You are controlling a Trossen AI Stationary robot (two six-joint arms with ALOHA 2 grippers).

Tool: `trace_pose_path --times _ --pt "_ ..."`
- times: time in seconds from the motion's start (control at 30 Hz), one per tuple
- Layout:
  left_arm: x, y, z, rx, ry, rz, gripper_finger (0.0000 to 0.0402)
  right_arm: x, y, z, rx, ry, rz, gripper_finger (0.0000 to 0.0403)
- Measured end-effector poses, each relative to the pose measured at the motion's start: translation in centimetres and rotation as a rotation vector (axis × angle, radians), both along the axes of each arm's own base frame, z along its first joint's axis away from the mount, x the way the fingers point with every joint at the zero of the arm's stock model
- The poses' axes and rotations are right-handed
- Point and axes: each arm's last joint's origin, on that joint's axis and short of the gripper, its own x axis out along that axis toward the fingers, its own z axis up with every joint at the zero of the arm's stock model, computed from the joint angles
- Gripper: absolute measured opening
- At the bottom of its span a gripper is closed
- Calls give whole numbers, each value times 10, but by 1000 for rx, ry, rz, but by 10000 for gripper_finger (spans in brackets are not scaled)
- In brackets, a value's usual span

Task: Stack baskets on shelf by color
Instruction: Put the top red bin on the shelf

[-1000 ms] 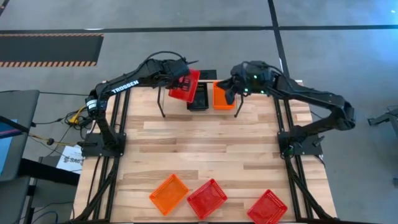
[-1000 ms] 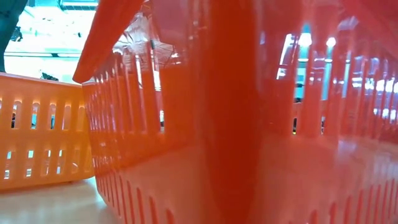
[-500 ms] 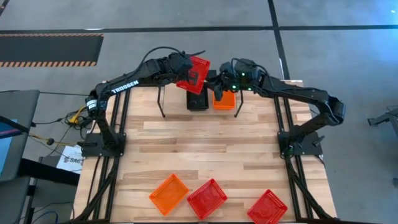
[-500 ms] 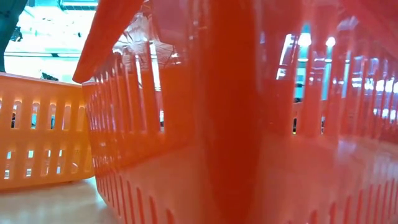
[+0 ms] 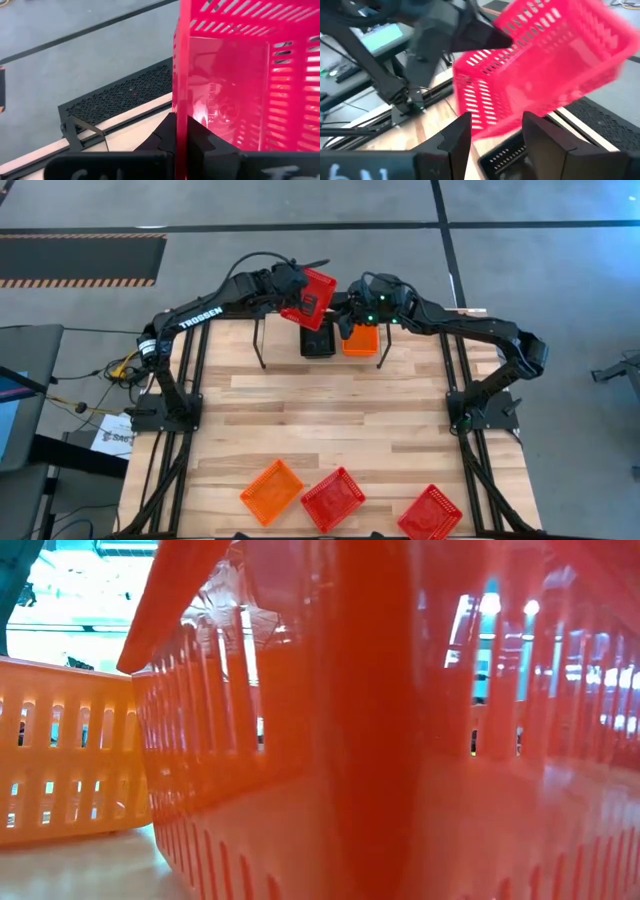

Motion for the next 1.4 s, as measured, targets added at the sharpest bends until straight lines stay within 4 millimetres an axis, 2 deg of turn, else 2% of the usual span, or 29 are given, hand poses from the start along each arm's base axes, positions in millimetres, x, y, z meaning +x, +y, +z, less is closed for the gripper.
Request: trace_pose_path --times 0.13,0.4,0.53,0.67,0.87,1.17,1.4 --pt "-6 4 -3 -38 34 4 0 -4 1 5 -5 -8 -2 196" --pt "-27 -1 -19 -202 132 192 0 -35 5 39 -125 -69 -9 189" --pt "-30 -4 -36 -288 131 279 0 -54 9 55 -207 -81 -14 188" --pt "-30 -5 -59 -372 131 338 0 -69 15 64 -266 -54 -7 189" --pt "-32 -5 -80 -418 129 413 0 -80 21 65 -306 10 16 184" --pt "-36 6 -81 -421 90 459 0 -80 22 58 -283 73 30 184" --pt "-29 11 -93 -456 101 454 0 -80 21 57 -295 83 35 177"
